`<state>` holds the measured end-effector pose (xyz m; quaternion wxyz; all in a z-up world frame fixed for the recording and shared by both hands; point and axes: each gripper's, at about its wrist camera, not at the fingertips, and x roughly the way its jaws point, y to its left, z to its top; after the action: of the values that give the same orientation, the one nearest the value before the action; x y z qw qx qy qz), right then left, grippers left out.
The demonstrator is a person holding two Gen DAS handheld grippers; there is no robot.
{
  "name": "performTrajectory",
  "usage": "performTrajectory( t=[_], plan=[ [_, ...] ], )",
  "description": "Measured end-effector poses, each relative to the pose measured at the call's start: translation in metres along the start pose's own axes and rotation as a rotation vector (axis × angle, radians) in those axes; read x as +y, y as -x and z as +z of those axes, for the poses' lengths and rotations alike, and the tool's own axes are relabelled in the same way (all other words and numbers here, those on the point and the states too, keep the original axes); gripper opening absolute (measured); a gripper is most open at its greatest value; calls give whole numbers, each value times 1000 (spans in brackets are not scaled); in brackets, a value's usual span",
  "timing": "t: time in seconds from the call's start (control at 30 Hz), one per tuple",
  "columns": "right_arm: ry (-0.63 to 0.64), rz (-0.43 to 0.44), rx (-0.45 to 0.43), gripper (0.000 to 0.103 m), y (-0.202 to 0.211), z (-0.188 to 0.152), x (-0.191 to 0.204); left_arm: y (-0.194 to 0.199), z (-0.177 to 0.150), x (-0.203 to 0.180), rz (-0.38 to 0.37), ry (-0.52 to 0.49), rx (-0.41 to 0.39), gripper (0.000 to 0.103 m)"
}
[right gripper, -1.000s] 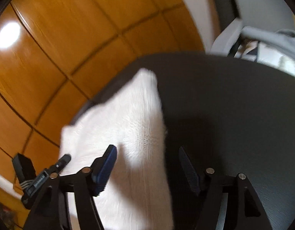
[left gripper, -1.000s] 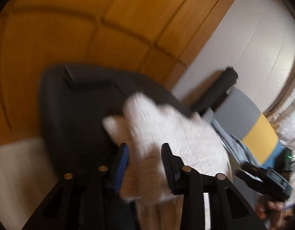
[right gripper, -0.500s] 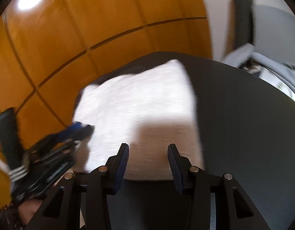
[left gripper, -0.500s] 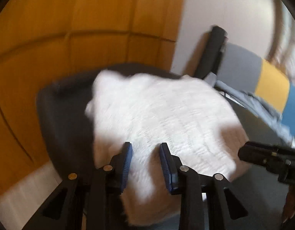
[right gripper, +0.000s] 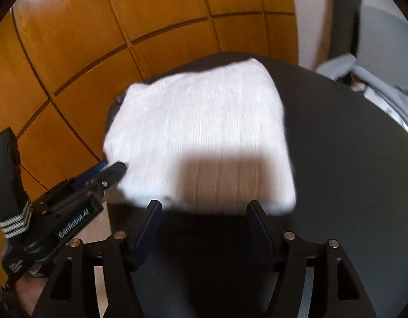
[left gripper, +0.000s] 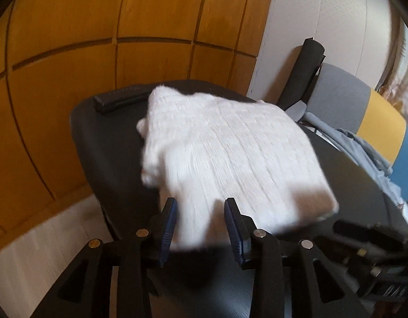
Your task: Fold clothes
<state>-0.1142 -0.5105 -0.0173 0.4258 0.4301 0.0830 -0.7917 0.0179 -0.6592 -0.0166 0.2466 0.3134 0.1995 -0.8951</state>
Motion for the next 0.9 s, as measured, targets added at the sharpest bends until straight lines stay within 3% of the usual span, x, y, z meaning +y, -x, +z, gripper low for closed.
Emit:
performTrajectory(
  t=[0.3,0.37,0.5,0.6,0.9],
  plan=[
    [-104,4,19,72,56,-67,5,40,-28,-4,49,67,75,37],
    [-103,-6,8,74,64,-69,7,52,-30,-9,88,48,66,37],
    [-64,-43,-48,97,84,-70,21,71,-29,-21,172,8,34,37],
    [-19,-69,-92,100,100,-69,34,83,-26,-27,225,-25,-6,37],
    [18,-90,-111,101,115,-69,49,102,-21,-34,339,-67,-46,38]
  ],
)
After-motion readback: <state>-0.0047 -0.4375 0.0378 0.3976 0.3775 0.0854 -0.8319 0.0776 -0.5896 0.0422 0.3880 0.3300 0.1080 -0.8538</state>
